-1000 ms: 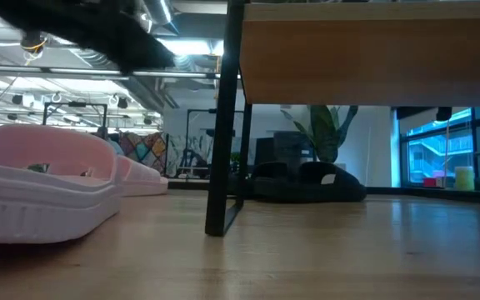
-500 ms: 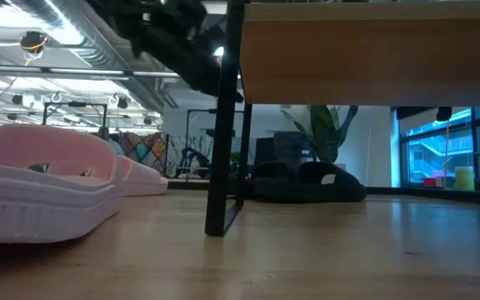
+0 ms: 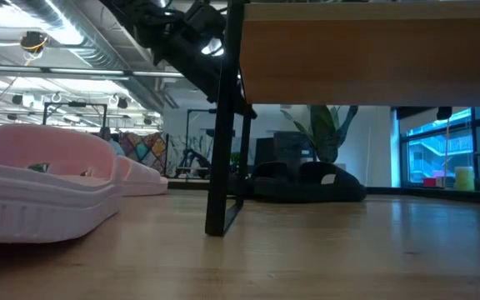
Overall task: Pick and place slides into the shelf
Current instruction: Put the left black slipper onto the shelf
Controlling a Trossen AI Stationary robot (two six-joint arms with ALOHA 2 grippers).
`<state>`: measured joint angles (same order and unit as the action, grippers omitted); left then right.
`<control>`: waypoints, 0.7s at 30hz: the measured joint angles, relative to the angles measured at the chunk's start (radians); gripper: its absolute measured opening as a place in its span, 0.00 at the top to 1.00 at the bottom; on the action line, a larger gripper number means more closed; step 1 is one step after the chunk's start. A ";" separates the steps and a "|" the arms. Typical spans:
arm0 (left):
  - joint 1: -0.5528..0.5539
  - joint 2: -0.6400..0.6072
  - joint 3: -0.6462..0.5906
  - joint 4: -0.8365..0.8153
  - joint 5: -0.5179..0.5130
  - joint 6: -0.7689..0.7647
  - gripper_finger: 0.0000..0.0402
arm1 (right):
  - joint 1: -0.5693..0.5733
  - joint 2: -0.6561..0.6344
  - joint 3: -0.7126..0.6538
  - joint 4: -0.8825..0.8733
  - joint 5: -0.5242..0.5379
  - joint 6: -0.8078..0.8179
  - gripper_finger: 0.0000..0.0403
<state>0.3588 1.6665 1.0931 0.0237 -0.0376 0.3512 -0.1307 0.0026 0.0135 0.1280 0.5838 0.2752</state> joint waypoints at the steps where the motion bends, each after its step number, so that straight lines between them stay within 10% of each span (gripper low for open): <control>1: 0.000 0.000 0.000 0.002 0.001 0.000 0.57 | 0.000 0.000 0.000 0.000 0.000 -0.011 0.95; 8: 0.000 0.012 0.000 0.013 -0.006 0.014 0.40 | 0.000 0.000 0.000 0.000 0.000 -0.073 0.95; 21: -0.051 0.164 0.000 0.057 -0.161 0.359 0.39 | 0.000 0.001 0.000 -0.003 0.000 -0.091 0.95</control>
<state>0.3078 1.8309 1.0931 0.0804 -0.1985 0.7106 -0.1307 0.0036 0.0135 0.1251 0.5838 0.1840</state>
